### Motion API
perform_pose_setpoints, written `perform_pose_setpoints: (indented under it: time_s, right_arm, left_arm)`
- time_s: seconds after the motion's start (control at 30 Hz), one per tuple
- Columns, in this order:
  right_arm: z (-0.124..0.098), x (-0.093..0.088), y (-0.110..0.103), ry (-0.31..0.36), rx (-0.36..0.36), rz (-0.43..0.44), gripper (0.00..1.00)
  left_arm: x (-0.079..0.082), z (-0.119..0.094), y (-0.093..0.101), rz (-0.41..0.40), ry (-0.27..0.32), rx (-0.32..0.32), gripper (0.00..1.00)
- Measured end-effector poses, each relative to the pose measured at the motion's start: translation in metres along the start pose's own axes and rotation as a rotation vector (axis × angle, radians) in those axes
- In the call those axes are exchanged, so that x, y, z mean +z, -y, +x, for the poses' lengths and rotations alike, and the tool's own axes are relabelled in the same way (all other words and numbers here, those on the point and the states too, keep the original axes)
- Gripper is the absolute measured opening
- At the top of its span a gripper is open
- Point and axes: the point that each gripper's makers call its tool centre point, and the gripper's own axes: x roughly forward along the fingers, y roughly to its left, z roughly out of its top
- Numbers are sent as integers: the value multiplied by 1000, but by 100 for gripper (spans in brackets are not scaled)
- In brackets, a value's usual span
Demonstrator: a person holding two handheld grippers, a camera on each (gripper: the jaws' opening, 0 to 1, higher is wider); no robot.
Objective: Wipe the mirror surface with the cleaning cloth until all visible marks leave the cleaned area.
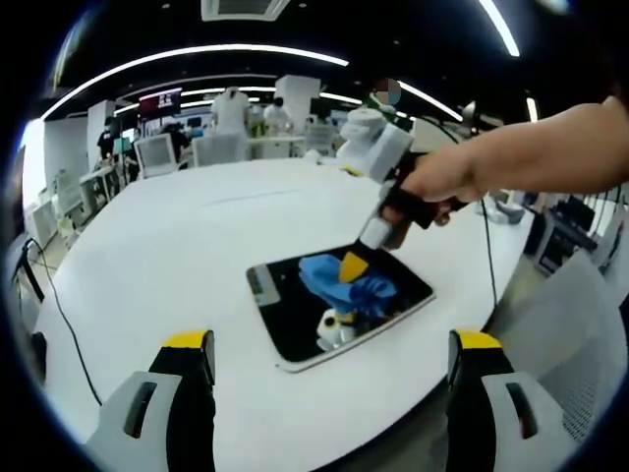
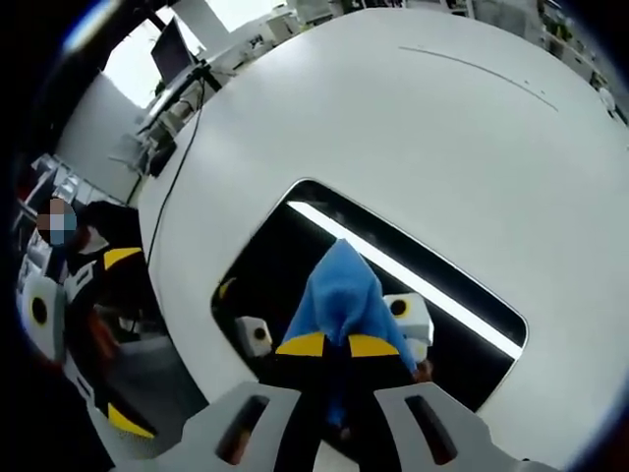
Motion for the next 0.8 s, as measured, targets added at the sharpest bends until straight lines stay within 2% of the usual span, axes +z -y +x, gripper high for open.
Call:
perform_pose_setpoints:
  time_s: [0.37,0.8]
  right_arm:
    - [-5,-9,12,-1,-14,-2,1]
    - [-8,-14,16,-3,-19,-2,1]
  left_arm:
    - [1,0,-2,-13,8,3,99]
    - [0,-1,-1,-11,6,2,99]
